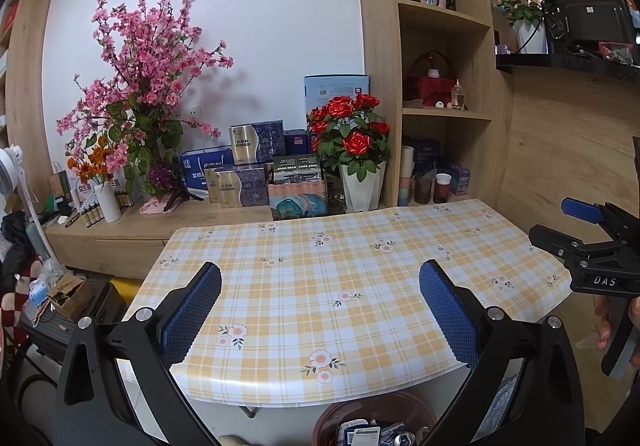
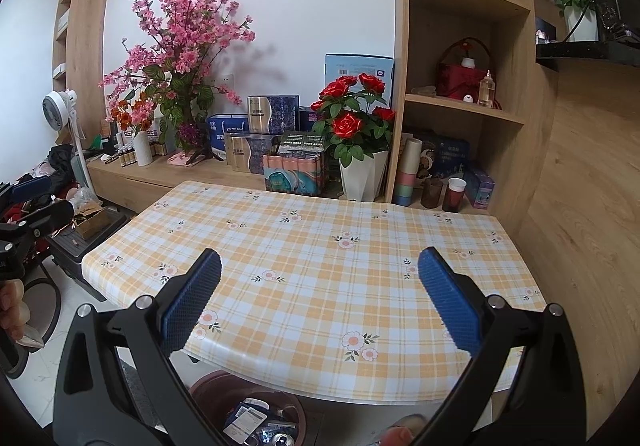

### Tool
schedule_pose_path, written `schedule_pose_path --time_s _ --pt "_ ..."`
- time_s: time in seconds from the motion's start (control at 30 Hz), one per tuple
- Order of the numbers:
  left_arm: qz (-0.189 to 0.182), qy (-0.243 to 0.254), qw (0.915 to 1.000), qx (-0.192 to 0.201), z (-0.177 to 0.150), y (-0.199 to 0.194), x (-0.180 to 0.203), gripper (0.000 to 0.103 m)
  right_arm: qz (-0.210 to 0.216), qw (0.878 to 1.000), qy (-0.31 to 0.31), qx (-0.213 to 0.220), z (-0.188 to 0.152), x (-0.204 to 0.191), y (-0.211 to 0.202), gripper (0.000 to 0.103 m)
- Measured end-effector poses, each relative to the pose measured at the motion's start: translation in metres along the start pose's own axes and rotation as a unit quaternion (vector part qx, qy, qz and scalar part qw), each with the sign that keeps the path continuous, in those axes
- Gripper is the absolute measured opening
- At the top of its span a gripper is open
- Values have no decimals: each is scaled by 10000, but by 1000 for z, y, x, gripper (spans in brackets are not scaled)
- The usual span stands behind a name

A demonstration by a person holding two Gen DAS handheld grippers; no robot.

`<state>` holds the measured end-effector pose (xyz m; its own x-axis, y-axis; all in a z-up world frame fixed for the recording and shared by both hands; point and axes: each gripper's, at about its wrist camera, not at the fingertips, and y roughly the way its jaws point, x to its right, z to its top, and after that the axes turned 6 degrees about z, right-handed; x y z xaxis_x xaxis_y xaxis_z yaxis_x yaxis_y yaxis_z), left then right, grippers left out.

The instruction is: Collect trash

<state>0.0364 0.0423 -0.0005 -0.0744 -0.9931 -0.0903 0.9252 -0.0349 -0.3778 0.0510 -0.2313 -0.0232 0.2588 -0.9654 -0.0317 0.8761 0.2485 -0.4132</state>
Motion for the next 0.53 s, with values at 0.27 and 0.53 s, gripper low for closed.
schedule_pose_path --time_s 0.27,0.53 --pt "20 -50 10000 13 2 -3 0 97 -6 10000 2 1 0 0 -1 97" --pt "103 -113 9999 -76 4 0 -2 97 -3 10000 -26 -9 0 -1 -3 97"
